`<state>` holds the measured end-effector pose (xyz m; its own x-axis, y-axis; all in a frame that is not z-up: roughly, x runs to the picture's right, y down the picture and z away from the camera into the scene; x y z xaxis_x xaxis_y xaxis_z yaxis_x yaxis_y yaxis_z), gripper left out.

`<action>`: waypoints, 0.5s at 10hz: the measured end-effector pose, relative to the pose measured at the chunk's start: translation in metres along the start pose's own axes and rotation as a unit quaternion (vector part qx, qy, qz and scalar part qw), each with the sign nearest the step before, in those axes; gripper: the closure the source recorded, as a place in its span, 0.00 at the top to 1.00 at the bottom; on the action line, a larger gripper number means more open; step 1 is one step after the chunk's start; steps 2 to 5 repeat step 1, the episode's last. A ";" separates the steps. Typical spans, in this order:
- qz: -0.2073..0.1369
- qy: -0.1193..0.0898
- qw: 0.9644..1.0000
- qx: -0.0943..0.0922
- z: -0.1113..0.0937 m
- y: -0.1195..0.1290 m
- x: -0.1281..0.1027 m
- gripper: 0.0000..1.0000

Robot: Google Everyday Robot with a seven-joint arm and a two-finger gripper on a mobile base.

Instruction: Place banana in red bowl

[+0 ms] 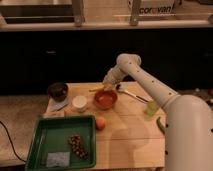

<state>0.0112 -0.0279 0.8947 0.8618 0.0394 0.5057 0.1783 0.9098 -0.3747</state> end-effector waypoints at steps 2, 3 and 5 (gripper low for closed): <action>0.001 -0.001 1.000 0.000 -0.001 0.000 0.000 0.19; 0.001 -0.001 1.000 0.000 -0.001 0.000 0.000 0.19; 0.001 -0.001 1.000 0.000 -0.001 0.000 0.000 0.19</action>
